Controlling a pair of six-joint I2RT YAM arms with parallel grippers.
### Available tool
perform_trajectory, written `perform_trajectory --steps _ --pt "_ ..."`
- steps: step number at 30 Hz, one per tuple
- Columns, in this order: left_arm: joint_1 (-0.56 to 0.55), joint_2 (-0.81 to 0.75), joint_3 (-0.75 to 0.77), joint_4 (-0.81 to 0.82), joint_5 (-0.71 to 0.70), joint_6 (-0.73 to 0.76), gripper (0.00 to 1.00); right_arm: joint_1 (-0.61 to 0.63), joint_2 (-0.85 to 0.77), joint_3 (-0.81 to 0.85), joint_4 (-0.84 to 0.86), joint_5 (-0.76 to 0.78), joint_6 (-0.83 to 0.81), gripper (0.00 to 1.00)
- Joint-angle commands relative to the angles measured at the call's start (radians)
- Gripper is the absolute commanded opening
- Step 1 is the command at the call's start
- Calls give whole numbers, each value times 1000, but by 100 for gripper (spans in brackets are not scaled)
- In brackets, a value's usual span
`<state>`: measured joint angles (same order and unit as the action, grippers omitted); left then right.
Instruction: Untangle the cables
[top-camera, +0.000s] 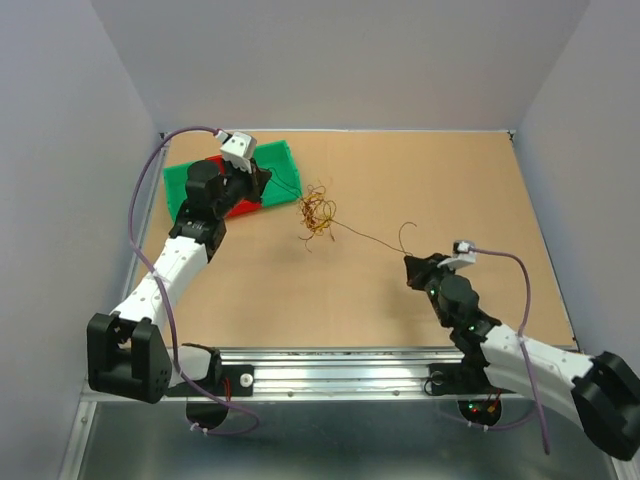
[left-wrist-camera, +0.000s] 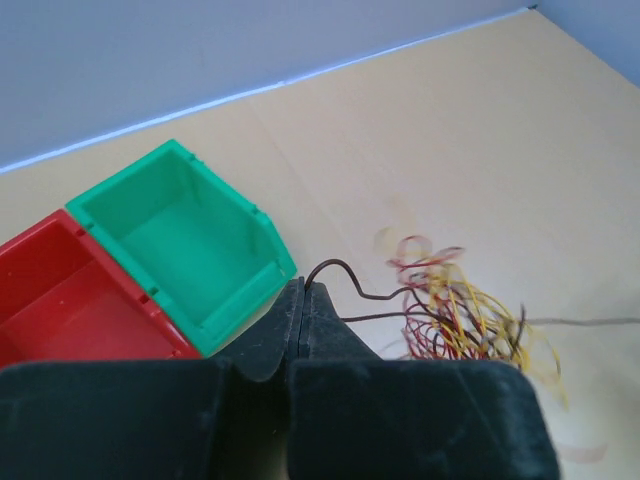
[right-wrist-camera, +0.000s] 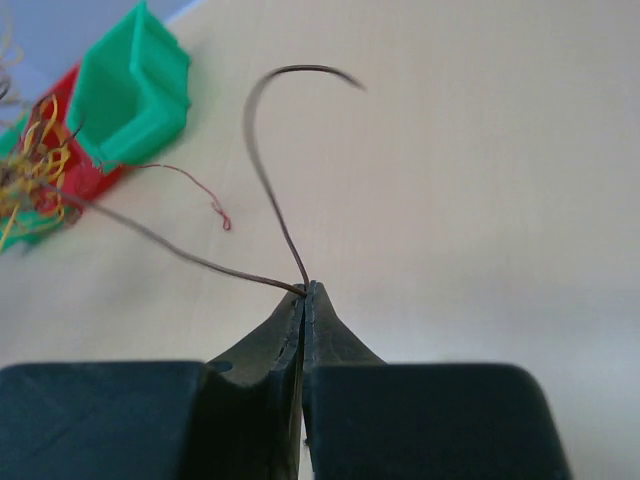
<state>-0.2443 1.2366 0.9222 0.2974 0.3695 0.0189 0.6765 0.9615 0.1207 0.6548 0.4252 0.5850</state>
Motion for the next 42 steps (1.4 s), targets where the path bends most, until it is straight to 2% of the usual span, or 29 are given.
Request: perform_trajectory --steps 1,3,10,13,14,16,18,22,26,28,31,32,34,37,39,42 --pt "13 7 12 91 5 -60 0 8 -258 -87 -220 314 230 1" --pt "13 8 9 100 -7 -66 0 9 -411 -107 -320 352 277 1" --pt "14 20 7 106 25 -57 0 8 -691 -150 -445 374 243 1" --pt "14 27 10 106 16 -54 0 8 -718 -133 -491 388 263 1" --pt "14 26 10 103 -7 -57 0 8 -737 -124 -576 439 304 1" --pt "16 26 15 92 -84 -71 0 8 -770 -78 -683 506 390 1" --pt "36 26 21 85 -168 -92 0 9 -846 -61 -742 552 377 1" --pt "60 3 15 88 -207 -126 0 9 -958 3 -865 604 357 1" --pt "94 -32 -11 114 -231 -152 0 9 -958 120 -1048 676 438 1" --pt "97 -31 -13 117 -204 -145 0 8 -958 140 -1080 682 460 1" --pt "96 -5 -10 132 -2 -102 1 8 -955 165 -1063 644 452 1" --pt "96 3 -8 134 99 -96 13 8 -954 171 -1029 588 362 1" --pt "82 14 -8 137 132 -83 20 8 -946 197 -951 529 297 0" --pt "76 15 -8 138 120 -68 21 8 -919 236 -883 416 195 0" --pt "77 11 -14 143 164 -54 29 8 -873 258 -839 328 136 1" --pt "40 -2 -26 151 242 -24 29 8 -740 304 -782 191 78 1"
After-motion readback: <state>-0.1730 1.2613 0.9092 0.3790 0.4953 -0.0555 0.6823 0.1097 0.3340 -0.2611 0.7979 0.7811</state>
